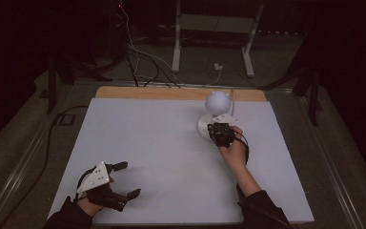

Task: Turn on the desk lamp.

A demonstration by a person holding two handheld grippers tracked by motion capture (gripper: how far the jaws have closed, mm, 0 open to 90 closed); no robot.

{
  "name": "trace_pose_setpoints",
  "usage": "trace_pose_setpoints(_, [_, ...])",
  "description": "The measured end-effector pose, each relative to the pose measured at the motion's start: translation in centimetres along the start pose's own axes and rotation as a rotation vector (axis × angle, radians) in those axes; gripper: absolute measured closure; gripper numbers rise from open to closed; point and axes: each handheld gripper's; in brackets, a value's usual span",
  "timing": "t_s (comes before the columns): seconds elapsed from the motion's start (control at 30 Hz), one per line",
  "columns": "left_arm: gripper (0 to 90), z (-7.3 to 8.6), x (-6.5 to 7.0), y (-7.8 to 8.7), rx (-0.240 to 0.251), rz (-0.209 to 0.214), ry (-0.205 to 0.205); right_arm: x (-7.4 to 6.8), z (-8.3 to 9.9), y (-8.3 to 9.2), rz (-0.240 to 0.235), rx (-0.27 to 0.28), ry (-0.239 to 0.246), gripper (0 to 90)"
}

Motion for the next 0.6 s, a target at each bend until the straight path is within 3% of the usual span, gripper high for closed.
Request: trace_pose_setpoints(0.6, [0.3,0.0,0.0,0.0,-0.003,-0.007,0.003,0.4,0.8,-1.6,0.001,-0.032,-0.017,90.0])
Point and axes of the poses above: each handheld gripper's, and its own axes: y roughly backward along the jaws, z roughly out of its underside, x roughly to its right, and after that the axes turned 6 degrees about -x, right-handed
